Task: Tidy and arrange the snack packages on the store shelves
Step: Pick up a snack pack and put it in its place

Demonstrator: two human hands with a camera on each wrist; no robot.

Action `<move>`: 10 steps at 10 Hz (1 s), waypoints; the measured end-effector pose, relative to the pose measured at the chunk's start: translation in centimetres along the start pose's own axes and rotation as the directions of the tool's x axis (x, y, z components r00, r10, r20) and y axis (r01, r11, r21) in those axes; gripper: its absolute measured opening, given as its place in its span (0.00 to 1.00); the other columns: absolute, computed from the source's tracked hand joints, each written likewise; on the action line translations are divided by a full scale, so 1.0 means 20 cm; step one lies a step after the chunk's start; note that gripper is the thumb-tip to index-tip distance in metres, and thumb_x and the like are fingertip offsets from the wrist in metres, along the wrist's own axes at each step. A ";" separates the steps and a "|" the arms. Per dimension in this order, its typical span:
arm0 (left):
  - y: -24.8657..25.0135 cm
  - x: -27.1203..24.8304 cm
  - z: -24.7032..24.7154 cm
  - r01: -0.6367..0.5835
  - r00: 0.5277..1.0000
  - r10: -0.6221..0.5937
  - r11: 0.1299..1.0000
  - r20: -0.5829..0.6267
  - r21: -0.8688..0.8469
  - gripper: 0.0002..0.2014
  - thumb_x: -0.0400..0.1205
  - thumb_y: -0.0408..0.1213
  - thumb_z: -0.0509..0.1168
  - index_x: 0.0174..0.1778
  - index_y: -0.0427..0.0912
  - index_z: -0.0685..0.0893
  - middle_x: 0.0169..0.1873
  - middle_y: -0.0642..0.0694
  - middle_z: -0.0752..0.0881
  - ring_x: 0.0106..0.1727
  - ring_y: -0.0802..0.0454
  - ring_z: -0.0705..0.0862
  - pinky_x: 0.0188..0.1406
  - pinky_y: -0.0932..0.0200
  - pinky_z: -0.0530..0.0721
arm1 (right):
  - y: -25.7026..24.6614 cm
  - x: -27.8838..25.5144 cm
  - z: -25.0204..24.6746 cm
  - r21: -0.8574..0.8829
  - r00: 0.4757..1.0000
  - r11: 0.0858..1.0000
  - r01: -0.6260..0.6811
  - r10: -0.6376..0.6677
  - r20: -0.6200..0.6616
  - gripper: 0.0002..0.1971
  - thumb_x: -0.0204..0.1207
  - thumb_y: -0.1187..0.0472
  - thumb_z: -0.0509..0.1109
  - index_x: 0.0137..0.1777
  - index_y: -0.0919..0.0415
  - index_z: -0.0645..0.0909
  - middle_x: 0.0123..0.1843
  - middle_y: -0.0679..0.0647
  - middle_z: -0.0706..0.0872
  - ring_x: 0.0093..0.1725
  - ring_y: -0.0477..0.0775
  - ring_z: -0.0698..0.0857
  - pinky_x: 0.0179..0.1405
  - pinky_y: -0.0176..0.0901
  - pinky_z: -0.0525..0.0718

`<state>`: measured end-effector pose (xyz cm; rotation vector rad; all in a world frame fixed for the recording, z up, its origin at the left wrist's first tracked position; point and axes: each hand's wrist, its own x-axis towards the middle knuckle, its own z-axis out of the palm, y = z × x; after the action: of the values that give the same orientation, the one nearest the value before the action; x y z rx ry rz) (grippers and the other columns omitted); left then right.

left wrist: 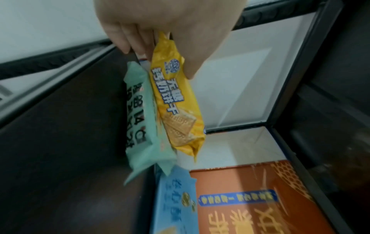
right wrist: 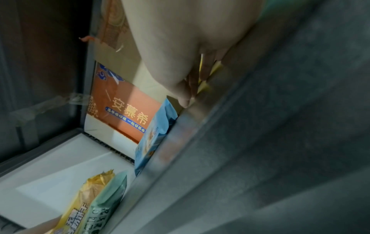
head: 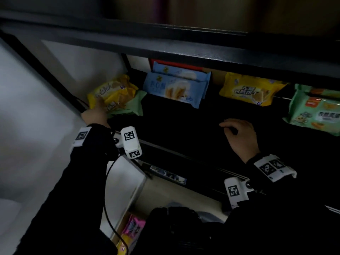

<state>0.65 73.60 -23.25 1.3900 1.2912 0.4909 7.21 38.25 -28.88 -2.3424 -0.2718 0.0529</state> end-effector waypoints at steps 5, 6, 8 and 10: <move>-0.07 -0.68 0.65 -0.904 0.321 0.915 0.373 0.242 -0.210 0.14 0.73 0.26 0.60 0.55 0.34 0.77 0.56 0.33 0.78 0.61 0.38 0.77 0.67 0.49 0.74 | 0.10 -0.05 -0.12 -0.045 0.998 0.999 -0.019 0.022 0.061 0.15 0.81 0.67 0.64 0.66 0.62 0.82 0.74 0.57 0.77 0.76 0.62 0.69 0.77 0.44 0.63; -0.09 -0.86 0.94 -0.863 0.219 0.715 0.459 0.664 -0.210 0.19 0.76 0.23 0.66 0.63 0.26 0.74 0.61 0.27 0.76 0.65 0.34 0.75 0.67 0.55 0.70 | 0.17 -0.09 -0.18 -0.136 0.998 0.988 -0.069 0.070 -0.001 0.17 0.80 0.66 0.64 0.68 0.60 0.81 0.76 0.57 0.75 0.77 0.61 0.69 0.77 0.46 0.63; -0.01 -0.90 1.32 -0.784 0.385 0.417 0.618 0.823 0.055 0.32 0.80 0.43 0.71 0.74 0.33 0.66 0.73 0.30 0.70 0.79 0.37 0.65 0.73 0.53 0.59 | 0.27 -0.16 -0.26 -0.196 0.989 0.969 -0.148 0.144 -0.032 0.18 0.81 0.64 0.64 0.71 0.57 0.79 0.78 0.56 0.73 0.79 0.60 0.67 0.76 0.43 0.60; 0.00 -0.79 1.38 -0.691 0.506 0.336 0.709 0.794 0.141 0.19 0.73 0.51 0.76 0.49 0.46 0.77 0.43 0.54 0.81 0.62 0.47 0.80 0.65 0.54 0.73 | 0.27 -0.18 -0.27 -0.179 0.992 0.976 -0.127 0.123 -0.031 0.18 0.81 0.64 0.64 0.71 0.56 0.79 0.77 0.55 0.73 0.78 0.60 0.66 0.76 0.42 0.58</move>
<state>19.33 47.86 -25.55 2.1176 0.2611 -0.0229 5.20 30.06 -28.96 -2.5375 -0.1230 0.0682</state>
